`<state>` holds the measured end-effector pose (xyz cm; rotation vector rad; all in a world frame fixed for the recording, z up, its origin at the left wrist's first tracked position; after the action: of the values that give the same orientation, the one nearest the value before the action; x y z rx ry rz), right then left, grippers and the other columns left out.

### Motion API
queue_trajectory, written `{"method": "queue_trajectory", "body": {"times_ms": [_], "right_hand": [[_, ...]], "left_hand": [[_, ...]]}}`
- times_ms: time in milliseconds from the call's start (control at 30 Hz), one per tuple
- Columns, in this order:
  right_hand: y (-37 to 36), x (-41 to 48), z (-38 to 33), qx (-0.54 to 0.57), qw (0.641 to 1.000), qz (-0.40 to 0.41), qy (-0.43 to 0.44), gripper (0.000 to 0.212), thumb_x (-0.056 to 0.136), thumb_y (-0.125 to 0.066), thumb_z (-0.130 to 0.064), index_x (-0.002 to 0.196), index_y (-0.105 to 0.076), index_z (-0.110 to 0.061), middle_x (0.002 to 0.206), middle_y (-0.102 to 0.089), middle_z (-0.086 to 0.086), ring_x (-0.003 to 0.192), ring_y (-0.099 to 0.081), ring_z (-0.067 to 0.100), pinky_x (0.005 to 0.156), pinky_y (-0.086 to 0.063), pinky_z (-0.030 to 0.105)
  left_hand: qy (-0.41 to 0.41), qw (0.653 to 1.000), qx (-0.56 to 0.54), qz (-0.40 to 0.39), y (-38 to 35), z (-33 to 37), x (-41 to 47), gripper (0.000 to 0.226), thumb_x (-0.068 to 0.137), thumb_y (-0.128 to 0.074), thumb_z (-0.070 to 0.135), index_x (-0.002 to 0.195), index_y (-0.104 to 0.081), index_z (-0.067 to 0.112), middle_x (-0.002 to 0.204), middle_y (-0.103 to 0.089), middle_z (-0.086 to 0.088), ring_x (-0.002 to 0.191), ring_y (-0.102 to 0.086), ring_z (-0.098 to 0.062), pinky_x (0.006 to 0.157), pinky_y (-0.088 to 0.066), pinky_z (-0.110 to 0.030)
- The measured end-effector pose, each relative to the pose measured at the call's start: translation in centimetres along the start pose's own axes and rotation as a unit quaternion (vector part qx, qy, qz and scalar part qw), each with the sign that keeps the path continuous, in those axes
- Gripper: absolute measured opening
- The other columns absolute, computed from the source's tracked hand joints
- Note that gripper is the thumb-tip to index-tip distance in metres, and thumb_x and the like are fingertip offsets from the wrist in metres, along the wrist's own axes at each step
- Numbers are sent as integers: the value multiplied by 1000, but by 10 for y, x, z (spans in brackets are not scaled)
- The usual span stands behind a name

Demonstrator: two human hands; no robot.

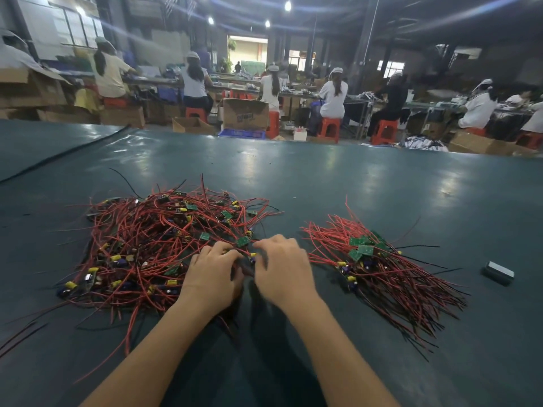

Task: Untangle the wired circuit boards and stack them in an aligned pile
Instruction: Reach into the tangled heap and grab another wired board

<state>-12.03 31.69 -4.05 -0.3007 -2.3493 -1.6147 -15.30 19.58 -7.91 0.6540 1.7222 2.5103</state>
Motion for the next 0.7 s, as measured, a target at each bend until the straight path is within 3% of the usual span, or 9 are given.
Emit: {"method": "queue_trajectory", "body": {"times_ms": [67,133,233,300,400,500,600,700], "right_hand": [[-21,4,-8,-13,999,-49,12,38,99,-44,-21,135,-55,-25,135,-55,-1,120,-45,26,98,-37,37],[-32,6,-8,-36,997,-71,7,34,97,-45,-17,128,-60,-22,133,-57,1,117,-46,28,96,-39,39],[-32,3,-5,-50,997,-55,7,27,96,-47,-14,115,-66,-19,121,-61,3,110,-50,29,90,-39,38],[-25,0,-2,-26,999,-31,13,29,96,-49,-15,120,-64,-20,120,-61,3,109,-51,28,90,-39,37],[-4,-6,4,68,997,35,21,31,97,-55,-20,128,-61,-21,118,-61,1,107,-55,24,93,-43,36],[25,-17,6,165,976,132,47,29,93,-65,-15,122,-66,-13,109,-65,2,97,-61,23,89,-50,40],[45,-32,5,176,958,213,82,26,88,-69,-6,115,-69,-8,102,-67,2,91,-64,22,83,-54,39],[62,-38,9,203,933,277,103,26,87,-68,0,112,-70,-4,98,-67,2,87,-64,15,79,-54,30]], "left_hand": [[8,1000,-6,7,2,-3,0,29,91,-57,31,118,-63,22,129,-52,1,118,-46,-22,102,-34,-39],[19,1000,-19,14,3,-6,1,27,89,-58,31,115,-63,22,123,-51,1,116,-48,-21,101,-34,-39],[31,998,-37,28,3,-7,1,21,91,-56,32,109,-63,24,116,-51,3,111,-49,-19,100,-34,-38],[30,996,-57,66,11,-6,0,16,92,-54,30,101,-63,21,107,-52,3,103,-51,-18,96,-36,-38],[-21,983,-106,148,34,5,-3,20,93,-47,30,78,-56,20,78,-51,6,73,-51,-15,70,-40,-32],[-72,968,-204,131,36,20,-7,39,98,-38,36,60,-42,25,54,-42,9,49,-42,-9,51,-30,-28],[-78,952,-291,63,21,28,-9,52,99,-34,45,75,-64,10,63,-59,2,58,-56,-13,57,-47,-42],[-81,931,-349,69,23,29,-9,45,99,-36,44,96,-71,15,73,-65,8,64,-61,-8,64,-53,-36]]}}
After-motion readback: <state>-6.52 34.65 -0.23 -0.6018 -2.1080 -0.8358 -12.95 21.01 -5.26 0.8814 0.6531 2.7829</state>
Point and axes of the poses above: each hand's wrist, its own x-axis towards the middle knuckle, its own y-axis out of the back of the hand, z = x × y, the point moved 9 cm from there along x, towards the middle knuckle
